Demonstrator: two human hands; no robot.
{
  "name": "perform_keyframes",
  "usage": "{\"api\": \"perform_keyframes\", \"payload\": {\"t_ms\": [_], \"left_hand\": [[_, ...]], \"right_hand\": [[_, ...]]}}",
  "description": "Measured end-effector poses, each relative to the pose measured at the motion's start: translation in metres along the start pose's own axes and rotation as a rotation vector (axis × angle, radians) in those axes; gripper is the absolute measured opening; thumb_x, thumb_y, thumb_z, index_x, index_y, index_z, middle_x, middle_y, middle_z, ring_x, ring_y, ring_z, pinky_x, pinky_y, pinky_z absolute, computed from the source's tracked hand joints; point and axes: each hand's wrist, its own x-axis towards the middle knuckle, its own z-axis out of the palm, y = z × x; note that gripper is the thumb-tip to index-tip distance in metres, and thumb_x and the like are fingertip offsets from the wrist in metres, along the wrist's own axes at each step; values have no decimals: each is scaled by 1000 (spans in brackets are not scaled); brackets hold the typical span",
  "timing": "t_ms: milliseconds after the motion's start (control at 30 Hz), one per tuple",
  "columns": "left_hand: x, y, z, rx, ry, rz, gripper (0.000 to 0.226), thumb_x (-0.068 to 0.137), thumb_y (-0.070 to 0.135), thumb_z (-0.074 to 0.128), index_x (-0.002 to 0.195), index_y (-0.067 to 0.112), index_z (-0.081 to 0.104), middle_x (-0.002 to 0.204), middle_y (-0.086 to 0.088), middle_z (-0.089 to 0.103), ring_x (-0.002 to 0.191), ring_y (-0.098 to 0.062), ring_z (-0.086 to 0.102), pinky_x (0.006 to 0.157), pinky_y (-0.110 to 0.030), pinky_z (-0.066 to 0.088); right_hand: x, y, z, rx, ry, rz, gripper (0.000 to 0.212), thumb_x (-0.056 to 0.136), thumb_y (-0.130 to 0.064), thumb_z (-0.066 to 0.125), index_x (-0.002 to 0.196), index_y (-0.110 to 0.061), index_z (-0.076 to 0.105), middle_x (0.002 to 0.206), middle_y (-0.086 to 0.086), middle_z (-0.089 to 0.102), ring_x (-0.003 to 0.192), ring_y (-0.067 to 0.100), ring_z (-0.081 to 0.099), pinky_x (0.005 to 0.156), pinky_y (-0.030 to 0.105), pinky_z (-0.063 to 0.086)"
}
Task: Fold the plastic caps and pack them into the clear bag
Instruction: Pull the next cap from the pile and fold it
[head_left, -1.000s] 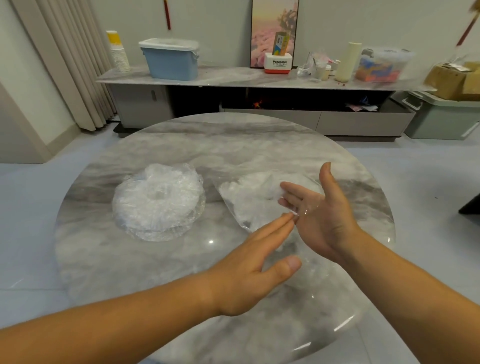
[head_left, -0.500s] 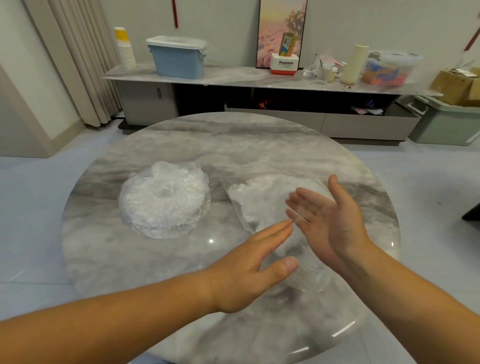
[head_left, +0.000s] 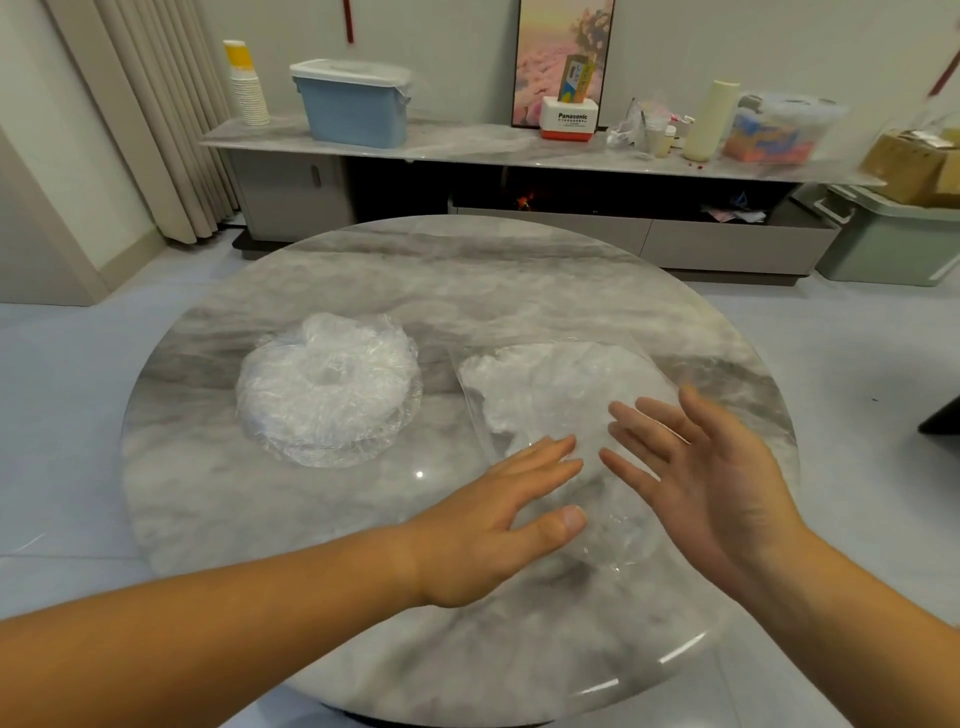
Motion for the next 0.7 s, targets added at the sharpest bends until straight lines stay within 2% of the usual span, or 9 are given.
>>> {"api": "perform_keyframes", "payload": {"t_ms": [100, 167, 267, 367, 433, 500, 533, 600, 700], "left_hand": [[-8, -5, -4, -23, 75, 30, 50, 97, 65, 38, 138, 40, 51, 163, 28, 10, 145, 17, -3, 118, -15, 7], [-15, -8, -13, -18, 211, 17, 45, 91, 67, 35, 114, 37, 60, 158, 24, 27, 142, 17, 15, 113, -12, 19], [-25, -24, -36, 133, 420, -113, 30, 99, 54, 40, 106, 35, 62, 146, 16, 43, 126, 12, 38, 109, -17, 30], [-37, -54, -59, 369, 413, -401, 41, 104, 47, 37, 132, 27, 60, 165, 1, 20, 151, -13, 16, 119, -30, 16], [-45, -71, -67, 488, 339, -532, 51, 104, 51, 31, 140, 24, 54, 169, -4, 2, 155, -17, -4, 123, -36, 4], [-51, -84, -70, 550, 292, -569, 56, 104, 54, 27, 141, 22, 52, 168, -6, -5, 154, -19, -11, 124, -38, 1], [-51, -90, -70, 560, 283, -574, 57, 103, 55, 26, 142, 21, 50, 168, -6, -5, 155, -20, -9, 124, -39, 2], [-54, -99, -72, 567, 286, -590, 60, 104, 55, 26, 148, 18, 43, 168, -6, 1, 155, -21, -1, 124, -39, 5], [-57, -104, -78, 589, 351, -541, 52, 104, 50, 31, 138, 15, 48, 158, -5, 32, 147, -25, 25, 118, -38, 21]], "right_hand": [[-20, -2, 2, -146, 97, -90, 33, 100, -36, 55, 100, -4, 66, 95, 12, 75, 101, 26, 72, 81, 43, 57], [-33, -2, 13, -240, 105, -149, 32, 102, -28, 53, 81, -6, 64, 74, 12, 68, 81, 27, 69, 66, 40, 55], [-44, 11, 36, -364, -67, -189, 31, 96, -24, 62, 73, -4, 67, 71, 16, 68, 71, 31, 68, 58, 39, 56], [-51, 34, 56, -527, -320, -124, 30, 83, -36, 59, 86, -12, 76, 92, 11, 77, 93, 23, 74, 79, 38, 62], [-55, 51, 66, -690, -474, -50, 34, 87, -50, 60, 103, -25, 76, 110, -10, 75, 109, 3, 67, 95, 27, 55], [-57, 65, 72, -847, -583, 6, 46, 86, -69, 58, 121, -42, 66, 125, -34, 62, 119, -20, 50, 101, 9, 41], [-56, 72, 72, -927, -599, 22, 59, 80, -75, 50, 131, -48, 58, 137, -40, 49, 127, -25, 37, 107, 8, 34], [-49, 85, 72, -1097, -569, 21, 74, 78, -79, 41, 146, -52, 41, 155, -40, 19, 143, -19, 14, 122, 20, 18], [-43, 90, 66, -1222, -467, -22, 67, 92, -69, 37, 154, -49, 22, 158, -35, 2, 148, -11, 1, 120, 20, 8]]}}
